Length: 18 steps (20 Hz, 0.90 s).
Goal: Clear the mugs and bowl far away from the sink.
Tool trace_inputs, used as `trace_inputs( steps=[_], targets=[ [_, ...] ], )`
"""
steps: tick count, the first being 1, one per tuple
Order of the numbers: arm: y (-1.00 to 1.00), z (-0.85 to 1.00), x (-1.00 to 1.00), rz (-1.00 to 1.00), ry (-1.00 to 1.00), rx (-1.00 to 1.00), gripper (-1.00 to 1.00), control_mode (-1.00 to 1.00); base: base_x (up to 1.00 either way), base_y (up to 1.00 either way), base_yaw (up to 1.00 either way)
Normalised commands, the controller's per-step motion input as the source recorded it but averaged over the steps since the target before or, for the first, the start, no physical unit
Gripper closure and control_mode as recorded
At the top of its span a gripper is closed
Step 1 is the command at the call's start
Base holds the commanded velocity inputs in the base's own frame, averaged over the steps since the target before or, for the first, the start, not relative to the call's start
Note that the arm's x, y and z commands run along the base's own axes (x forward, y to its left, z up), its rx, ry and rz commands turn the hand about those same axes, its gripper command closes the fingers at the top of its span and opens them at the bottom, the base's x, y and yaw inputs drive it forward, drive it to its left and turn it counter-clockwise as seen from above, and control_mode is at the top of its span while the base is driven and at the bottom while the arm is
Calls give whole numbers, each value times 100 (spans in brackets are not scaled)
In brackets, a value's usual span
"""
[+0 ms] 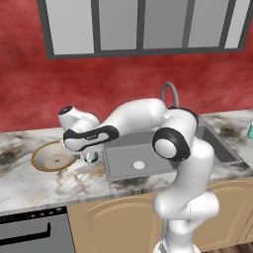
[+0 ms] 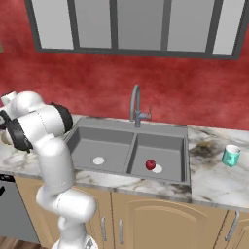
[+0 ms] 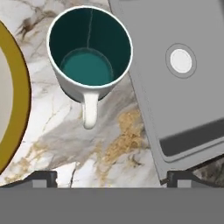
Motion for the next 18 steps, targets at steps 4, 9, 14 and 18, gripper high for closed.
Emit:
trace_inputs(
  steps=[4,9,14,18],
  targets=[
    [0,-37,52,0,-5,1,-100,-100,0,0,0],
    [2,-37,50,0,-3,0,-100,-100,0,0,0],
    [1,-38,45,0,-3,1,-100,-100,0,0,0],
    [0,-25,13,0,-4,2,100,-100,0,0,0]
  ],
)
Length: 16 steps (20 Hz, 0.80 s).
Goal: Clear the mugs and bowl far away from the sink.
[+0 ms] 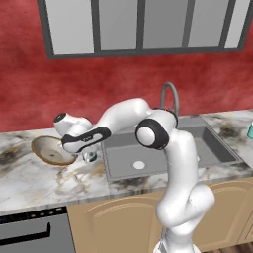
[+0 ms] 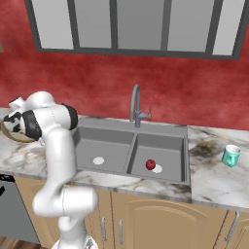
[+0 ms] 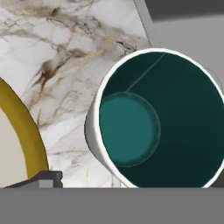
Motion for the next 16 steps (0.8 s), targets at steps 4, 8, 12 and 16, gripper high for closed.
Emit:
trace_inputs(
  steps=[4,8,12,16],
  targets=[
    [-6,-8,1,-1,-5,2,100,-100,0,0,0],
    [-27,0,0,-5,-1,5,100,-100,0,0,0],
    [-36,7,-1,-5,-3,10,100,-100,0,0,0],
    [-25,41,-32,0,-12,10,100,-100,0,0,0]
  ],
)
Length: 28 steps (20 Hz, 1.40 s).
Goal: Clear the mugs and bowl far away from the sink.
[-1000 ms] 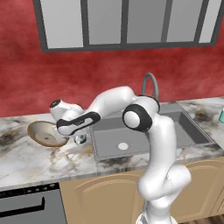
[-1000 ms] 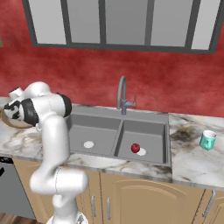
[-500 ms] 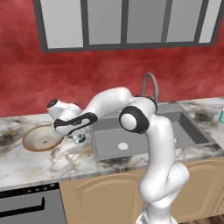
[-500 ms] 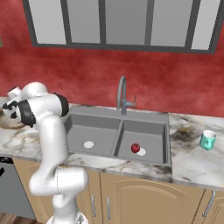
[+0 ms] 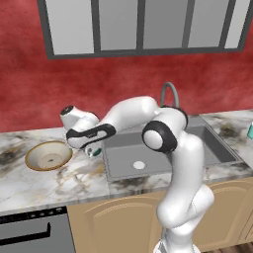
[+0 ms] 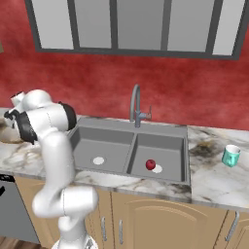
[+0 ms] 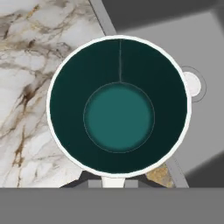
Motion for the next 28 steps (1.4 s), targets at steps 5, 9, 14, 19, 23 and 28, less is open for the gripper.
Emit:
trace_inputs(
  steps=[5,9,14,19,23,28],
  targets=[
    [-7,44,-61,0,-22,1,100,-100,0,0,0],
    [-1,30,-85,0,-32,0,100,-100,0,0,0],
    [-26,84,-52,3,-16,4,100,-100,0,0,0],
    [-72,95,-41,10,-1,6,100,-100,0,0,0],
    [-62,86,-26,6,4,1,100,-100,0,0,0],
    [-64,40,-35,13,5,0,100,-100,0,0,0]
  ],
)
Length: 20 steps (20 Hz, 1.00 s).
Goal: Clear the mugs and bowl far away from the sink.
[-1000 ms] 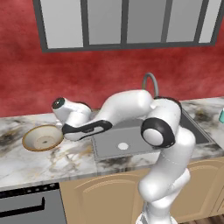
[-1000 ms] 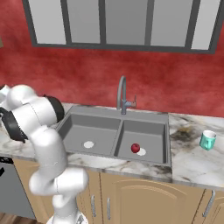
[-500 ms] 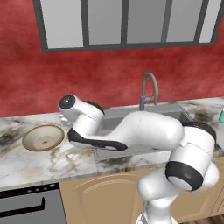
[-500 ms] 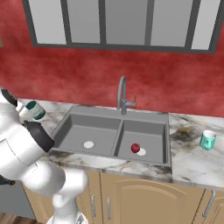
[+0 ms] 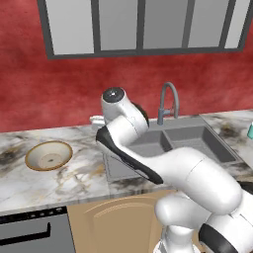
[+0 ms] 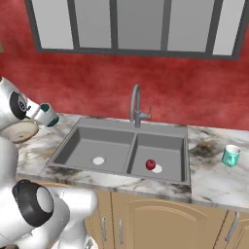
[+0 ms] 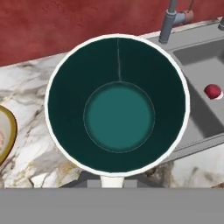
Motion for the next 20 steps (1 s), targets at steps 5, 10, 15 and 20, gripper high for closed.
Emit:
trace_inputs(
  steps=[5,10,15,20],
  targets=[
    [-20,0,-43,6,3,0,100,-100,0,0,0],
    [0,-1,-44,0,2,0,100,100,-14,0,0],
    [0,0,0,0,0,0,100,100,-89,0,0],
    [0,0,0,0,0,0,100,100,-92,0,0]
  ],
)
